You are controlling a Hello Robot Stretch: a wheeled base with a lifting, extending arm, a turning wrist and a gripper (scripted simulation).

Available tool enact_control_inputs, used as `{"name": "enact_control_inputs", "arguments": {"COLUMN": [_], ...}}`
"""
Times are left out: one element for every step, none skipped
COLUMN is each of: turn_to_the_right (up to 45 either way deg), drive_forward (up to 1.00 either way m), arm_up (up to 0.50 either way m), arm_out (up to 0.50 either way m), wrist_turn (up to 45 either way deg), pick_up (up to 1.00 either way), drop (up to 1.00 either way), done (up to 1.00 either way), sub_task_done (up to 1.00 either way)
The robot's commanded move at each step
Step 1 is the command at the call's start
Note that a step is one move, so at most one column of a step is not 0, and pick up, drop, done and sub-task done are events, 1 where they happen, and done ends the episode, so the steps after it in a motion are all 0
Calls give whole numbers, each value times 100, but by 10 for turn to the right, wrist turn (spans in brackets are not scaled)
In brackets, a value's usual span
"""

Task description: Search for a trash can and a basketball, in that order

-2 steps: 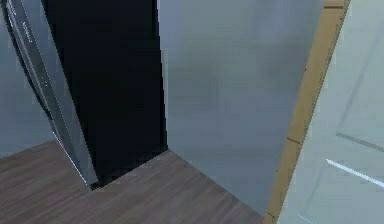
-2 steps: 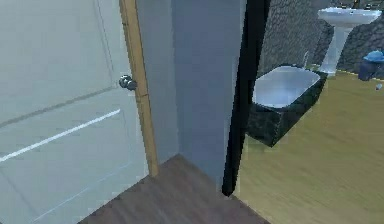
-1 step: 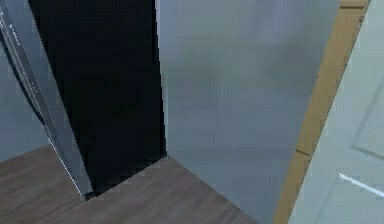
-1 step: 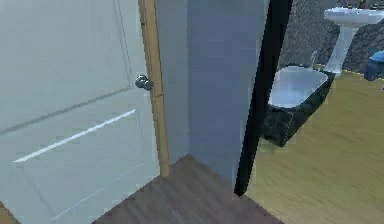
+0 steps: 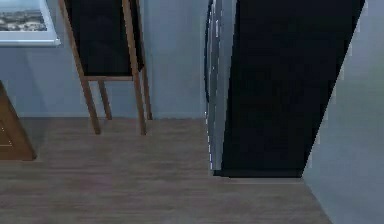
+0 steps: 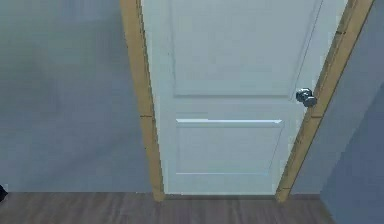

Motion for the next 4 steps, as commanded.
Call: {"name": "enact_control_inputs", "arguments": {"turn_to_the_right": [-420,0,-450,0], "drive_forward": [0,45,0,100], "arm_up": [0,0,0,0], "arm_out": [0,0,0,0], "wrist_turn": [0,0,0,0], "pick_up": [0,0,0,0], "drop": [0,0,0,0], "done": [0,0,0,0], "sub_task_done": [0,0,0,0]}}
